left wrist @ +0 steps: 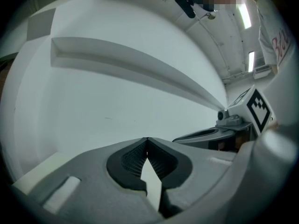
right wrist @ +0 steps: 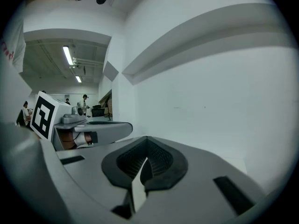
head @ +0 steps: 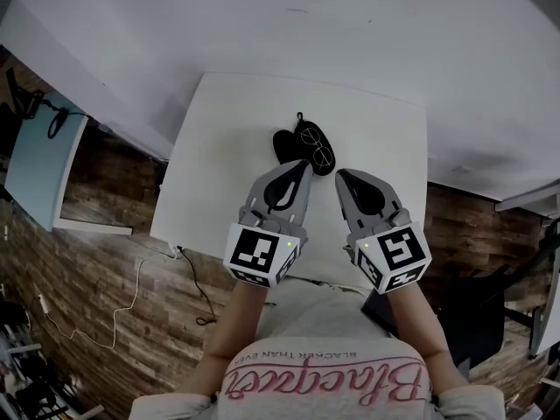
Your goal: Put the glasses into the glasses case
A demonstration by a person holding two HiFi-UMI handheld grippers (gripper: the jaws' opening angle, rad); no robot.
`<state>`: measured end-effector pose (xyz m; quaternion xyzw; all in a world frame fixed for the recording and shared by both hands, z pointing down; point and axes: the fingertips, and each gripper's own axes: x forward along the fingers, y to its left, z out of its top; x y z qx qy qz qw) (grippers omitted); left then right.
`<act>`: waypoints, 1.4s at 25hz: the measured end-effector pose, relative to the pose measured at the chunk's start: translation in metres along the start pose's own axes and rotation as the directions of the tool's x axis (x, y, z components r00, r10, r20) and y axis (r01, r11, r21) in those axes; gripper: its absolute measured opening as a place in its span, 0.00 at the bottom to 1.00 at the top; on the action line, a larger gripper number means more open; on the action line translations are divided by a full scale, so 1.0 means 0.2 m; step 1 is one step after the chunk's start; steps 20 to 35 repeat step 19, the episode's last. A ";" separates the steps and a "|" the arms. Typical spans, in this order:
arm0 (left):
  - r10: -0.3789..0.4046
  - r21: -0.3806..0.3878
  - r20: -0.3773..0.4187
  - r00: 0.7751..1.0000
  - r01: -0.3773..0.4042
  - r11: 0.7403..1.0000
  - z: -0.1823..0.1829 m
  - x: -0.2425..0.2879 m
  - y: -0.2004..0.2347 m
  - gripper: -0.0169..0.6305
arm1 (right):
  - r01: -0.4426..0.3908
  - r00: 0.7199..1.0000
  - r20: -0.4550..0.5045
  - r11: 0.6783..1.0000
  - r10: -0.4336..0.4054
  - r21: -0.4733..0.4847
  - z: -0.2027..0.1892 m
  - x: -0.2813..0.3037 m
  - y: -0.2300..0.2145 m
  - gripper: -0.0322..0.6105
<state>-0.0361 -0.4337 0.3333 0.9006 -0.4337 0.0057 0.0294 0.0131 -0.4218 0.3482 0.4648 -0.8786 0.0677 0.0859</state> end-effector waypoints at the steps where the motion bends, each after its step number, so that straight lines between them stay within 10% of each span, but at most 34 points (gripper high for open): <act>1: -0.002 0.010 0.010 1.000 0.002 1.000 0.02 -0.02 -0.02 0.03 | -0.003 1.000 0.014 1.000 0.004 -0.005 0.02 -0.02 0.01 0.06; 35: -0.048 0.115 0.090 0.995 0.038 0.993 0.18 -0.19 -0.29 0.03 | -0.042 0.986 0.157 0.998 0.048 -0.045 0.18 -0.32 0.17 0.06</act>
